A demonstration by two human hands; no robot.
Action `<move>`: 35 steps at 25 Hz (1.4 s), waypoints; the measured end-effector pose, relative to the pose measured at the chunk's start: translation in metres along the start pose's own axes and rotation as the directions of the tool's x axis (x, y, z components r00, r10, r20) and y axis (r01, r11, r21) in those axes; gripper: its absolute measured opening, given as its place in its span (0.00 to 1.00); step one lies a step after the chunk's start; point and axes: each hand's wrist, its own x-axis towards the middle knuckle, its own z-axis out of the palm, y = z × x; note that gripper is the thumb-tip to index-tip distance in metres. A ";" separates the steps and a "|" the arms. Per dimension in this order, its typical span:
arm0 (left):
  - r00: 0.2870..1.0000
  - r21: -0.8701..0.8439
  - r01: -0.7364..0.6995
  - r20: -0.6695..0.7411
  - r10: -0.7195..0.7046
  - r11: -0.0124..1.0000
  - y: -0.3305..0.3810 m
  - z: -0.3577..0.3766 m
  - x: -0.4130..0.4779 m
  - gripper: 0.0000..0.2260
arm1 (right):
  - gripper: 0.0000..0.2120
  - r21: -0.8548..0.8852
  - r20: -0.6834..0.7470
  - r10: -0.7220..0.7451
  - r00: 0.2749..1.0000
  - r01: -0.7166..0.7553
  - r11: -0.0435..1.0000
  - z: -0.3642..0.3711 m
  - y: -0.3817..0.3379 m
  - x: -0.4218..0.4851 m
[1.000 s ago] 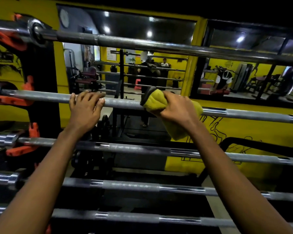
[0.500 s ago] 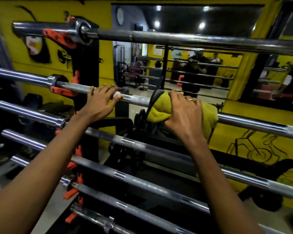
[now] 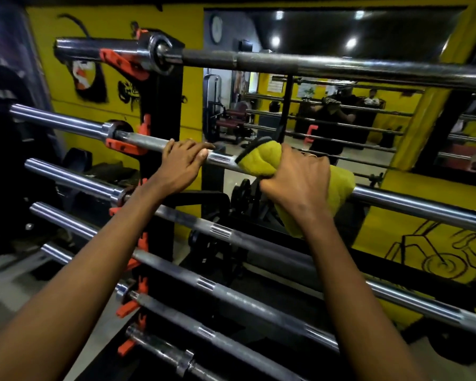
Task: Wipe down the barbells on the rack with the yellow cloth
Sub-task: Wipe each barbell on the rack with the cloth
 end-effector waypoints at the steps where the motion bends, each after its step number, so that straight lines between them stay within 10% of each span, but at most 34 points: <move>1: 1.000 -0.003 0.007 -0.013 -0.007 1.000 0.001 0.002 0.000 0.23 | 0.28 -0.006 -0.046 0.038 0.998 -0.038 0.999 0.006 -0.007 -0.001; 6: 0.997 -0.019 -0.019 -0.082 0.017 1.000 -0.001 0.006 -0.001 0.21 | 0.39 0.169 -0.364 0.103 0.926 -0.043 0.985 0.049 -0.005 -0.042; 13: 0.993 -0.061 -0.085 -0.086 0.079 0.995 -0.006 0.006 -0.003 0.19 | 0.44 0.551 -0.380 0.588 0.714 -0.336 0.764 0.111 -0.026 -0.065; 18: 0.991 -0.084 -0.130 0.031 0.133 0.988 -0.010 -0.006 0.001 0.18 | 0.30 0.993 0.121 0.946 0.300 -0.049 -0.111 0.065 -0.088 -0.014; 21: 0.968 -0.068 -0.197 0.148 0.205 0.978 -0.027 -0.014 0.006 0.19 | 0.21 0.949 0.296 0.906 0.304 0.014 -0.315 0.058 -0.094 -0.004; 25: 0.975 0.020 -0.148 0.170 0.142 0.989 -0.061 -0.018 0.010 0.25 | 0.18 0.940 0.259 0.878 0.403 -0.315 -0.132 0.048 -0.077 -0.025; 29: 0.980 0.041 -0.165 0.122 0.159 0.985 -0.077 -0.022 0.011 0.30 | 0.31 0.570 0.222 0.807 0.547 -0.744 0.348 0.031 -0.068 -0.041; 35: 0.984 0.065 -0.155 0.102 0.147 0.986 -0.098 -0.033 0.006 0.25 | 0.45 0.161 -0.105 0.552 0.827 -0.534 0.830 0.020 -0.099 -0.020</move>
